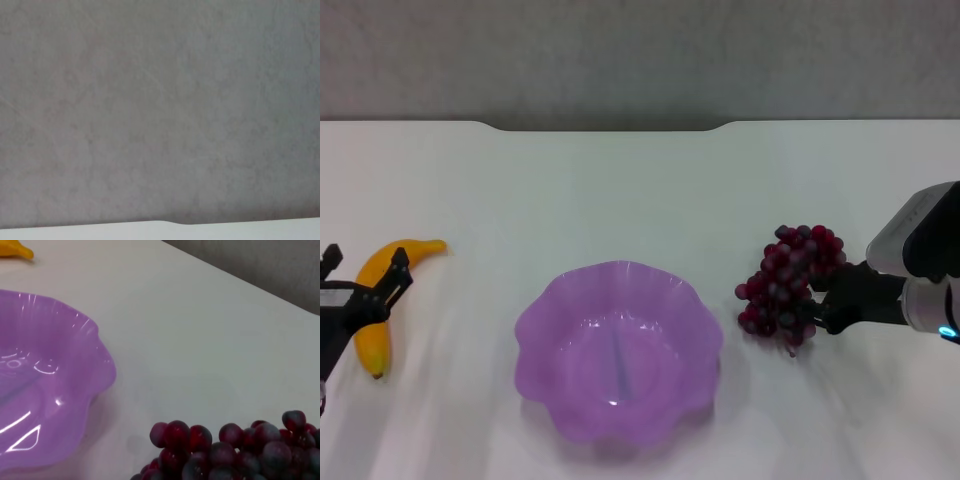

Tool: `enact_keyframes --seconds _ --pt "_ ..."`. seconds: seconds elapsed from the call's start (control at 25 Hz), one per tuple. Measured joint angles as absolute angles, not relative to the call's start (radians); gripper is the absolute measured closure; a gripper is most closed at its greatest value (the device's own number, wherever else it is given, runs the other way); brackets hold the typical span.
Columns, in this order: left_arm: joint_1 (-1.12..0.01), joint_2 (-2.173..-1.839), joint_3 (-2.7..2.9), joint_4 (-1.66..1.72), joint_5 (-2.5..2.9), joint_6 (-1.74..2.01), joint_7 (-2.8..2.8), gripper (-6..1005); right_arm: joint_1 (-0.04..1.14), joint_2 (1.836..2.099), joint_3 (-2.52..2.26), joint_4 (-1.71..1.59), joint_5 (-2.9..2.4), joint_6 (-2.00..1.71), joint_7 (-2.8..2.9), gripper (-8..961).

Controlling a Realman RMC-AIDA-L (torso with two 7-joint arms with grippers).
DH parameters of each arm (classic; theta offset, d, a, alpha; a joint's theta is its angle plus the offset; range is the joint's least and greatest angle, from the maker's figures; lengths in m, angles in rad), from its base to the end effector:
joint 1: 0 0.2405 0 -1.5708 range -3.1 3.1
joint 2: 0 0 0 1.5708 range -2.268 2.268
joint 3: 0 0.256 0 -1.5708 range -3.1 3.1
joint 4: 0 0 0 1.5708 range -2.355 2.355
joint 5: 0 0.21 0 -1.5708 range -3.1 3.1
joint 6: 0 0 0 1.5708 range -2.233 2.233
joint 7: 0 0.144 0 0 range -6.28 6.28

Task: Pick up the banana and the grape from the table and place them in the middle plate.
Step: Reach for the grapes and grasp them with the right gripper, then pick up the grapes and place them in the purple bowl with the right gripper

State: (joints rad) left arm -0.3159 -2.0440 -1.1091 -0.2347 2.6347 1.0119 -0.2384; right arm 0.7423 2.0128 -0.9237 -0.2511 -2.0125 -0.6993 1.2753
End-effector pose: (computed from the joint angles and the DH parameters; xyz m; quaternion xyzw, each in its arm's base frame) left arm -0.3657 0.3078 -0.0121 -0.7024 -0.2971 -0.2547 0.5946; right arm 0.3141 0.4012 -0.0439 -0.9229 0.2284 -0.0223 0.3094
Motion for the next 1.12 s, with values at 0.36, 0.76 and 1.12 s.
enact_keyframes --seconds 0.36,0.76,1.12 --pt "-0.316 -2.042 -1.104 -0.248 2.635 1.008 -0.239 108 0.74 2.013 -0.921 -0.25 -2.013 -0.697 1.263 600" --pt "-0.317 -2.042 -1.104 -0.249 2.635 1.008 -0.24 109 0.733 2.012 -0.921 -0.247 -1.999 -0.676 1.24 720" --pt "-0.316 -2.042 -1.104 -0.249 2.635 1.009 -0.241 109 0.733 2.013 -0.917 -0.252 -1.999 -0.671 1.218 774"
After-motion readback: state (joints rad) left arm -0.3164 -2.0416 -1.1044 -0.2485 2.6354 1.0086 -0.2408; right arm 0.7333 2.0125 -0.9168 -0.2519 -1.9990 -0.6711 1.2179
